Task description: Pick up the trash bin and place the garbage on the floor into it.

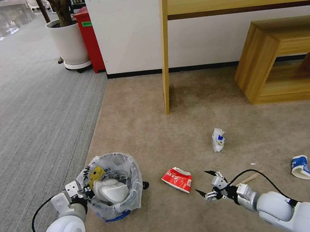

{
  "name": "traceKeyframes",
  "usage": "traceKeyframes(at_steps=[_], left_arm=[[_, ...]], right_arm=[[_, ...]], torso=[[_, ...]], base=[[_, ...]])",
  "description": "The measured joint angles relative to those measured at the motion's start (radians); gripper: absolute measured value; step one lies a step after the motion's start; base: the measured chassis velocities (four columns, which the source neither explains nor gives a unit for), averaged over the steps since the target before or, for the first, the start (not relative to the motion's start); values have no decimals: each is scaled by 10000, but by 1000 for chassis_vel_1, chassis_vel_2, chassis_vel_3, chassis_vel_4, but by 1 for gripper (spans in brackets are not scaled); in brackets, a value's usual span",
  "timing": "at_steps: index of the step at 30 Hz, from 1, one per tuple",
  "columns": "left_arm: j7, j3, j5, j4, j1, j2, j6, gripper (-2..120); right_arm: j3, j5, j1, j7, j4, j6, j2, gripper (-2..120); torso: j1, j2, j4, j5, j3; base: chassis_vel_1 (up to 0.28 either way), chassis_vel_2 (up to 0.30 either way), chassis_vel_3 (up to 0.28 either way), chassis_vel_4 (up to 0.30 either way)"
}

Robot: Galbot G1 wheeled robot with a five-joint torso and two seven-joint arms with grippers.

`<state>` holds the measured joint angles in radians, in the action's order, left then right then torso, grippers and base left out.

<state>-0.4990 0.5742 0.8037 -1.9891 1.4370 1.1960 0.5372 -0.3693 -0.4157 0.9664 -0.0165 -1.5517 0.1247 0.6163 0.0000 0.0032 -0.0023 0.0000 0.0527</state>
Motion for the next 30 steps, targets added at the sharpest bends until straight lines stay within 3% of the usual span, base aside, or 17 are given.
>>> traceKeyframes(at_steps=[9, 30], left_arm=[[65, -4, -82, 20, 61, 62, -54, 0], [89, -19, -29, 60, 14, -69, -92, 0]], right_arm=[[274, 315, -68, 383, 695, 0, 458, 95], [172, 589, -318, 73, 1625, 348, 1268, 91]], torso=[[0, 0, 0, 0, 0], [1, -1, 0, -1, 0]], base=[[0, 0, 0, 0], [0, 0, 0, 0]])
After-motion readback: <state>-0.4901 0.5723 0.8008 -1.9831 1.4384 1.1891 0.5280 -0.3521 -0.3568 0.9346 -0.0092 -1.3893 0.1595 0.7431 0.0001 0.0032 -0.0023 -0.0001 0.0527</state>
